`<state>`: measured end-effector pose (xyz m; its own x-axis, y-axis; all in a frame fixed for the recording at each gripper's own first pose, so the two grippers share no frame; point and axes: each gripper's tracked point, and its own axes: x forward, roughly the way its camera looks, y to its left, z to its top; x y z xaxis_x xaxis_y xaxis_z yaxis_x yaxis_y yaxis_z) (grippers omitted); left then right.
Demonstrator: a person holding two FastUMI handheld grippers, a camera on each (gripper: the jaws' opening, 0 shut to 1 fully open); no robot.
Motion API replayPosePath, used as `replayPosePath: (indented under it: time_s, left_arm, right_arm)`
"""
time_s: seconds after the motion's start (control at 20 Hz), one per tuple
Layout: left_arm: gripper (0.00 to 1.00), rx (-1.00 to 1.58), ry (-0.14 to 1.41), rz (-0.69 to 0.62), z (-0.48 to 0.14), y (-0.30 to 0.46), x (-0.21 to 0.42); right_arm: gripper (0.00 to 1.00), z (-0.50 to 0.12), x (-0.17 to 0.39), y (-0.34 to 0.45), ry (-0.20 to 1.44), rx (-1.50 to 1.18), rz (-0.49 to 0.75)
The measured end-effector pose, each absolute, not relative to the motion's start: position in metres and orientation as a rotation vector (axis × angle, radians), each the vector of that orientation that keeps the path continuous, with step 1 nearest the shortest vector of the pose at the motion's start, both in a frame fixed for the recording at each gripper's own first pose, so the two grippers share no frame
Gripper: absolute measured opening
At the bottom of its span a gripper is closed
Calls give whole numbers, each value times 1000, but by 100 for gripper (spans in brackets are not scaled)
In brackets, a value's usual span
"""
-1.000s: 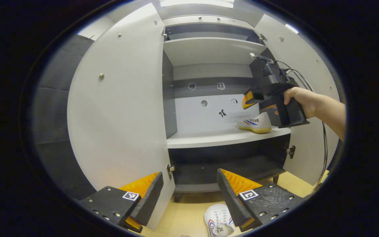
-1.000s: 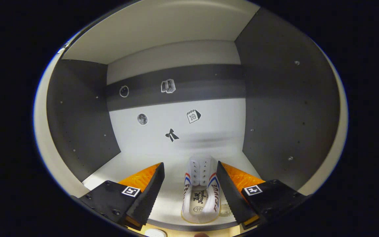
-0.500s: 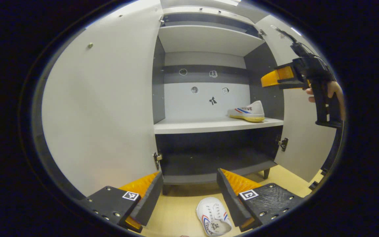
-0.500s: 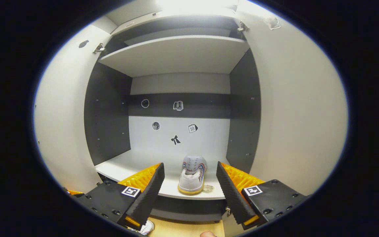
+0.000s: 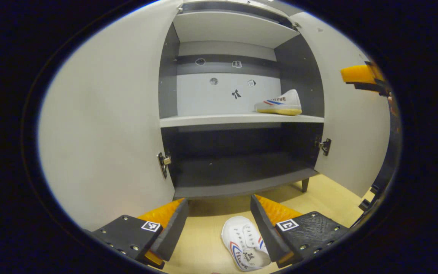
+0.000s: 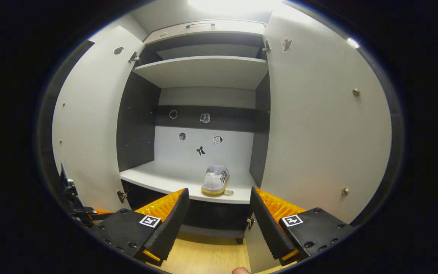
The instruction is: Grab one shoe with the right hand and put it into the shoe cabinet, grab the other shoe with the left hand and put it into the shoe cabinet; then close the right door with the right hand and the left door with the left hand.
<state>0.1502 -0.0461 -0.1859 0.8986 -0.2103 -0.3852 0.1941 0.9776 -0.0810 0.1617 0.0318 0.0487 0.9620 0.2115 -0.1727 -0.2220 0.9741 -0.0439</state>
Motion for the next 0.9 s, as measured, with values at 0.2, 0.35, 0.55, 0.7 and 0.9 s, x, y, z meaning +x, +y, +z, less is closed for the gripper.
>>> replayPosePath:
  time_s: [0.2,0.35,0.55,0.7,0.9]
  left_arm:
    - [94,-44,504,-239,-230,-55,140]
    - [94,-33,593,-254,-269,-60,129]
    - [94,-34,717,-258,-312,-65,113]
    - [94,-25,780,-261,-335,-67,108]
    - [94,-13,853,-251,-361,-66,102]
  right_arm:
    - [100,42,134,23,181,-74,215]
    - [100,39,124,19,180,-74,208]
    - [99,36,111,10,199,-62,194]
    - [100,35,109,4,204,-66,180]
    - [99,36,107,2,200,-72,177]
